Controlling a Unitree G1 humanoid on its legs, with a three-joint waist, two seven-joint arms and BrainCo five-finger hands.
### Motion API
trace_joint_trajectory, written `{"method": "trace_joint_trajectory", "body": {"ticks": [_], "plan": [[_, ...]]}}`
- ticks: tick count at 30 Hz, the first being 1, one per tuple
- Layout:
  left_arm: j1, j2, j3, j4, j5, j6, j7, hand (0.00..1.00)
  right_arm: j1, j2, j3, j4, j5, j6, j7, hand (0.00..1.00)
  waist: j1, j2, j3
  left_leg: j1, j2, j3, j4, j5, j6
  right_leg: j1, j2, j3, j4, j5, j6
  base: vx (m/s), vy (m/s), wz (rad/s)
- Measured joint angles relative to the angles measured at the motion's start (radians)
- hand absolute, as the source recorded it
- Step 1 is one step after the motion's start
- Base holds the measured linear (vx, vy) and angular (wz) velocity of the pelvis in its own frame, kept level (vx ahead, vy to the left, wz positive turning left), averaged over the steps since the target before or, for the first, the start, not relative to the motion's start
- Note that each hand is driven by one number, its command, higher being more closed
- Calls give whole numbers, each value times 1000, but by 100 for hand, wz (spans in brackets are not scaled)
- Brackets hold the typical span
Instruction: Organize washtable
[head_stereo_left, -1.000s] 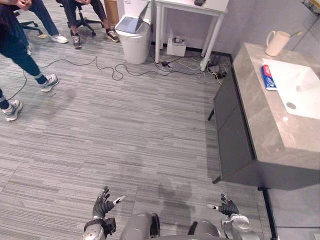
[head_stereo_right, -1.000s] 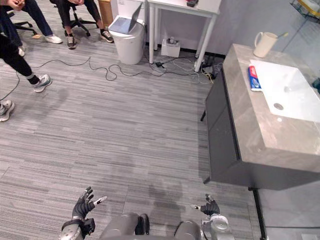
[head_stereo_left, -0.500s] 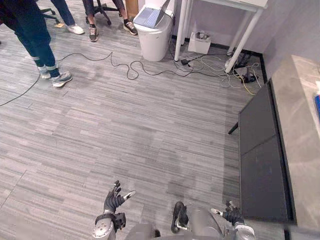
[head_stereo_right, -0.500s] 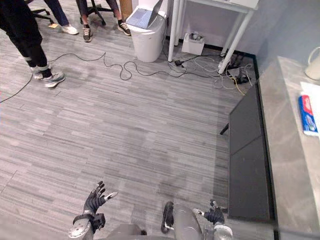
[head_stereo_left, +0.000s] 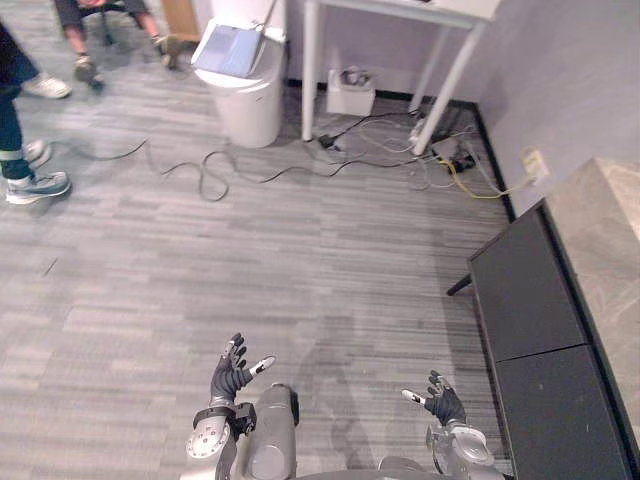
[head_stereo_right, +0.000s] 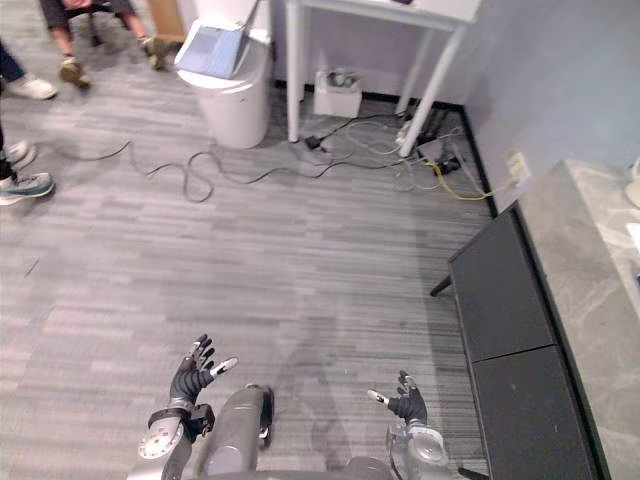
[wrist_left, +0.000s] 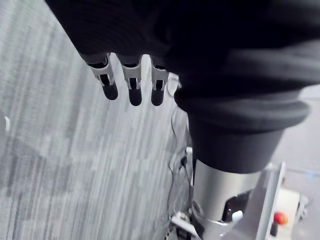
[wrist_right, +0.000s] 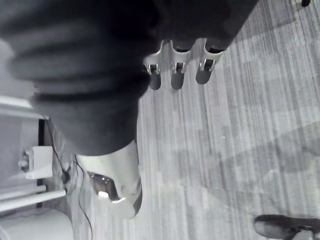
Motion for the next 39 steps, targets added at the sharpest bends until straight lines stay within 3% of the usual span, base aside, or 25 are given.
{"method": "trace_joint_trajectory", "body": {"ticks": [2, 3, 4, 5, 6, 7, 8, 9, 11, 13, 14, 17, 19, 20, 22, 25, 27, 28, 30, 31, 34, 36, 37, 39], "plan": [[8, 5, 2, 11, 0, -1, 0, 0, 15, 12, 5, 0, 0, 0, 0, 0, -16, -1, -4, 114, 25, 69, -87, -3, -14, -96, -2, -167, -42, -43, -68, 326, -32, -76], [7, 6, 3, 23, 0, -2, -1, 0, 14, 12, 5, -1, 0, -1, 0, 0, -21, -3, -5, 133, 34, 92, -101, -5, -24, -113, -3, -215, -86, -51, -80, 313, -64, -63], [1, 7, 4, 43, 0, -2, -2, 0, 13, 10, 5, 0, 0, -1, 0, 0, -28, -3, -7, 164, 45, 116, -115, -9, -40, -131, -3, -297, -171, -56, -91, 332, -72, -78], [-4, 8, 16, 87, 0, -1, -11, 0, -3, 4, 5, 23, 0, -1, 0, 0, -36, -8, -10, 200, 55, 159, -122, -6, -49, -142, 8, -415, -356, -37, -114, 354, -75, -83], [-1, 10, 21, 101, 0, 0, -15, 0, -9, 0, 6, 34, 0, -1, 0, 0, -39, -14, -14, 215, 53, 177, -122, -3, -64, -139, 23, -456, -449, -2, -138, 377, -85, -105], [11, 26, 23, 118, 0, 1, -19, 0, -2, -7, 15, 43, -2, -1, 0, 0, -41, -39, -30, 242, 22, 192, -124, -3, -79, -123, 47, -498, -641, 150, -176, 401, -109, -90], [13, 39, 28, 140, 0, 1, -19, 0, 8, -24, 19, 54, -4, -3, 1, 0, -40, -52, -46, 264, -1, 190, -126, -18, -107, -114, 51, -506, -693, 194, -320, 401, -101, -112], [0, 17, 37, 181, 0, 6, -19, 0, -13, -57, 20, 91, -10, 0, 0, 0, -39, -1, -57, 285, 19, 171, -128, -26, -121, -107, 95, -498, -689, 199, -321, 359, -48, -94], [-27, 1, 41, 197, 1, -1, -18, 0, -19, -90, -2, 114, -9, -1, 2, 0, -72, 62, -83, 323, 34, 138, -207, 1, -161, -100, 161, -470, -732, 173, -315, 395, -7, -69], [-54, 5, 41, 201, 3, -2, -18, 0, -21, -89, -21, 114, -10, 0, 2, 0, -92, 73, -86, 336, 42, 126, -198, 23, -182, -87, 183, -467, -729, 146, -309, 286, -27, -24], [-61, 2, 41, 200, 11, -2, -19, 0, -16, -88, -23, 112, -10, 0, 2, 0, -97, 73, -85, 330, 70, 109, -111, 43, -184, -50, 209, -458, -747, 130, -305, 249, -48, -40], [-45, -4, 43, 196, 18, -4, -19, 0, 15, -86, -16, 74, -7, -1, 1, 0, -80, 80, -87, 182, 163, 14, 321, 160, -167, 78, 296, -384, -863, 126, -298, 235, -48, -61], [-38, -16, 41, 196, 18, -4, -18, 0, 16, -80, -16, 52, 3, -2, -1, 0, -64, 80, -86, 69, 177, -41, 446, 100, -167, 113, 326, -319, -895, 119, -311, 177, 18, -99], [-31, -22, 36, 198, 18, -4, -18, 0, 16, -76, -18, 51, 10, -6, 0, 0, -54, 74, -86, 17, 169, -66, 427, 69, -164, 135, 331, -287, -911, 122, -308, 185, 26, -99], [-21, -34, 37, 198, 18, -5, -18, 0, 17, -80, -23, 51, 11, -6, -2, 0, -41, 68, -80, -29, 129, -115, 297, 50, -151, 170, 331, -215, -919, 124, -290, 190, 62, -100], [-2, -47, 38, 196, 17, -6, -16, 0, 6, -80, -27, 32, 11, -9, -3, 0, -35, 69, -79, -49, 25, -325, 1, 57, -162, 188, 328, -101, -906, 105, -256, 156, 157, -110], [1, -53, 38, 196, 17, -7, -13, 0, 0, -81, -27, 32, 10, -11, -3, 0, -37, 90, -82, -39, 2, -424, -124, 95, -176, 187, 333, -37, -875, 84, -227, 174, 243, -126], [4, -60, 37, 195, 17, -8, -12, 0, 2, -76, -23, 24, 9, -10, -2, 0, -33, 97, -86, -4, 5, -382, -134, 137, -156, 184, 331, 6, -837, 55, -207, 203, 256, -131], [5, -55, 36, 194, 17, -14, -12, 0, 35, -56, -17, -26, 8, -12, 0, 0, -36, 88, -92, 19, 6, -298, -135, 116, -131, 156, 302, 31, -766, -3, -177, 213, 296, -114], [7, -42, 37, 194, 18, -25, -11, 0, 45, -43, -17, -39, 7, -12, 0, 0, -28, 67, -102, 25, 5, -237, -139, 103, -116, 123, 268, 18, -714, -32, -142, 164, 254, -113], [7, -15, 34, 198, 18, -27, -9, 0, 55, -19, -15, -36, 0, -12, 0, 0, -20, 25, -115, 95, 1, -119, -169, 75, -99, 86, 159, -137, -653, -48, -117, 163, 192, -103], [6, -14, 40, 200, 18, -28, 3, 0, 46, -21, 7, -22, -3, -12, 1, 0, -14, 20, -119, 146, 0, -51, -200, 75, -99, 87, 86, -305, -647, -35, -119, 173, 125, -98], [6, -5, 42, 216, 17, -29, 4, 0, 24, -22, 24, 0, -11, -13, 2, 0, -20, 26, -121, 171, 3, -25, -224, 76, -100, 85, 77, -370, -650, -23, -133, 183, 56, -89], [-14, 5, 42, 255, 17, -28, 4, 0, -25, -32, 44, 50, -21, -14, 1, 0, -43, 37, -117, 202, 11, 3, -274, 80, -105, 69, 76, -398, -629, -9, -127, 165, 11, -51]]}}
